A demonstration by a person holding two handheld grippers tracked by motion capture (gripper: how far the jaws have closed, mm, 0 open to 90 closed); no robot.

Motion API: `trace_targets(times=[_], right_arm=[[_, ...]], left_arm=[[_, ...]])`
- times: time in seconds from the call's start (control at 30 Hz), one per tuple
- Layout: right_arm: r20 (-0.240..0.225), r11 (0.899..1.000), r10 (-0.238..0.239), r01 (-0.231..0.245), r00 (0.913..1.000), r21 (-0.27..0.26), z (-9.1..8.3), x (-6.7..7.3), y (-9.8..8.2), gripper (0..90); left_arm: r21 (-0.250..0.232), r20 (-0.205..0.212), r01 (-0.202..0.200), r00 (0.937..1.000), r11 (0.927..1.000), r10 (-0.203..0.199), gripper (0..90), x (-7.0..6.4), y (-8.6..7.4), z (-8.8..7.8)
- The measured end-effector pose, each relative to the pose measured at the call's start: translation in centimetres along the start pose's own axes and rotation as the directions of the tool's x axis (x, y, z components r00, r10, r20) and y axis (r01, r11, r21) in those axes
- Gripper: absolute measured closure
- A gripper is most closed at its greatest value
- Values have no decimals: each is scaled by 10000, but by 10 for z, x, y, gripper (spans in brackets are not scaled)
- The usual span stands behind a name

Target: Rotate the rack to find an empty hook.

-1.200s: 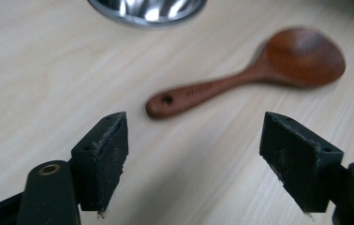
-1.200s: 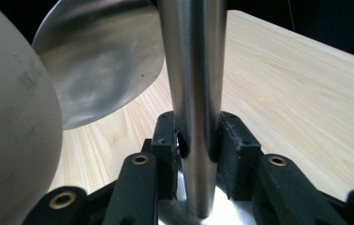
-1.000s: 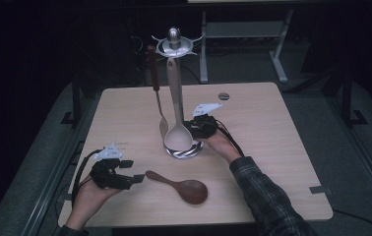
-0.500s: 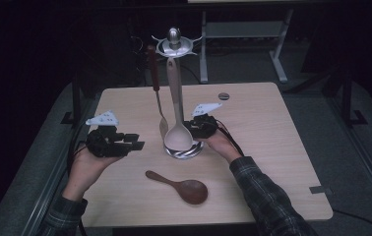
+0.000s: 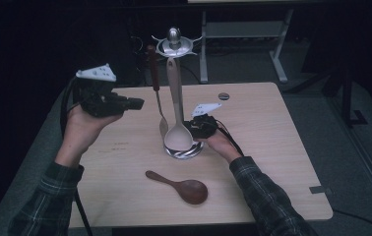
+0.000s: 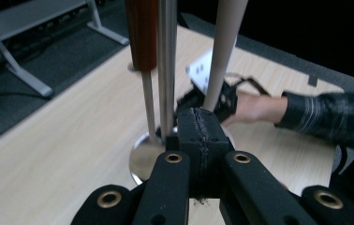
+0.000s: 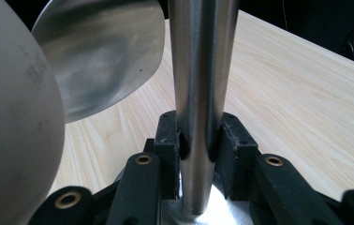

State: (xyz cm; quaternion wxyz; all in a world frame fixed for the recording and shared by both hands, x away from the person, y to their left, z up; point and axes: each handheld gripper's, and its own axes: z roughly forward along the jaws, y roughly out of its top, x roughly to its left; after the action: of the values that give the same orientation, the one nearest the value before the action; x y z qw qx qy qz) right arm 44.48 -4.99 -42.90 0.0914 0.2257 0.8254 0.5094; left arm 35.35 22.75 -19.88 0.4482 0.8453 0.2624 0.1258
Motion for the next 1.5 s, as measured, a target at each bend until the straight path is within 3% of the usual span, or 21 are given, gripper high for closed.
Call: trace_targets(times=[0.3, 0.6, 0.87, 1.13, 1.5], right_arm=[[34, 10000, -69, 69, 10000, 29, 0, 1, 0, 718], [183, 9998, -187, 185, 9997, 104, 0, 3, 1, 723], [175, 9998, -184, 182, 9997, 104, 0, 3, 1, 723], [228, 9998, -196, 194, 9995, 91, 0, 3, 1, 724], [206, 9997, -244, 242, 9995, 71, 0, 3, 1, 725]], left_arm=[[-444, 89, -545, 9984, 9975, 550, 899, -3, 53, -13], [-556, -103, -881, 9961, 9946, 877, 899, -5, 84, -9], [-420, -757, -946, 9929, 9946, 912, 899, 0, 96, -6], [-194, -1043, -1088, 9888, 9939, 1063, 899, 3, 98, -5], [-153, -1438, -743, 9870, 9971, 713, 900, 20, 100, 3]])
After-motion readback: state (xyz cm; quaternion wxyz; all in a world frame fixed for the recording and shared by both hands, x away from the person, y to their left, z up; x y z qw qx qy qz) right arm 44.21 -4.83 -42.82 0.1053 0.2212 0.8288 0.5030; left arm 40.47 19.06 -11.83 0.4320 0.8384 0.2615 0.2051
